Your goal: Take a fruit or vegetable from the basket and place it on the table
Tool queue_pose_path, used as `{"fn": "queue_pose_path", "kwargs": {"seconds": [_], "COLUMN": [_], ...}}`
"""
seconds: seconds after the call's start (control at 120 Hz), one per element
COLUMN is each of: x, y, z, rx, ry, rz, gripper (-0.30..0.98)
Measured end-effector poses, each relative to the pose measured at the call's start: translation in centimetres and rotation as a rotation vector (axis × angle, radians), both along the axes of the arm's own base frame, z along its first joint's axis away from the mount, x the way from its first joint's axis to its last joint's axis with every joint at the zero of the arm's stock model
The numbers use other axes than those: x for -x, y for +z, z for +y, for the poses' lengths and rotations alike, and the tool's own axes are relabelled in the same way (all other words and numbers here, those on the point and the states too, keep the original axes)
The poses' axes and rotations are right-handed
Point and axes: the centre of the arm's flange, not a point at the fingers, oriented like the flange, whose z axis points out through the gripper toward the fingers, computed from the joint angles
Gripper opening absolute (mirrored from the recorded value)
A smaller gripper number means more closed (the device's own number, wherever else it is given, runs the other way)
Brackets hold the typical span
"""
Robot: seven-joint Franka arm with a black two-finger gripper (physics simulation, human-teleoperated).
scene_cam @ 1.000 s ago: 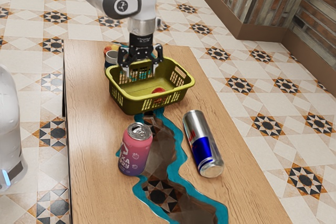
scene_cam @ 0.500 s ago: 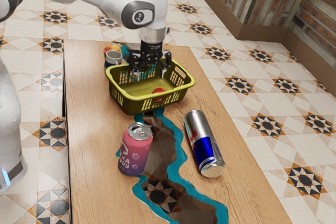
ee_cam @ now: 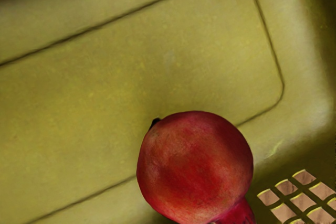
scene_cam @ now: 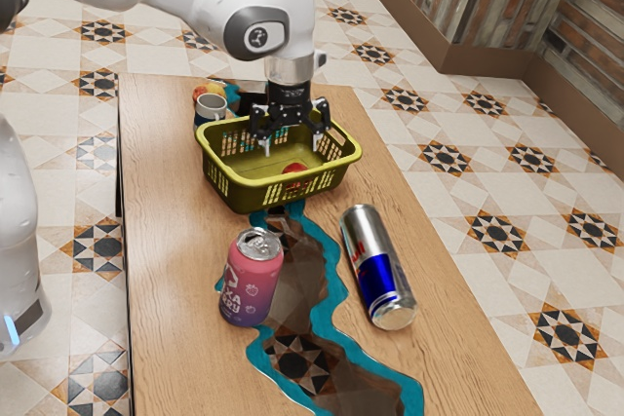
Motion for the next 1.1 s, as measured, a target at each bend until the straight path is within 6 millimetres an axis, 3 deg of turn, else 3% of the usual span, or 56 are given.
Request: {"fn": "queue_pose_path", "kwargs": {"seconds": [0.267,0.65,1.1], "x": [-0.5,0.1,0.3], "y": [-0.2,-2.2,-3.2], "z": [-1.8,-0.2,0.7], "rx": [0.09,0.17,0.186], "ry": [0.1,0.31,0.402], "rz": [0.004,0.066,0.098], "gripper": [0.69,0.69,0.69]}}
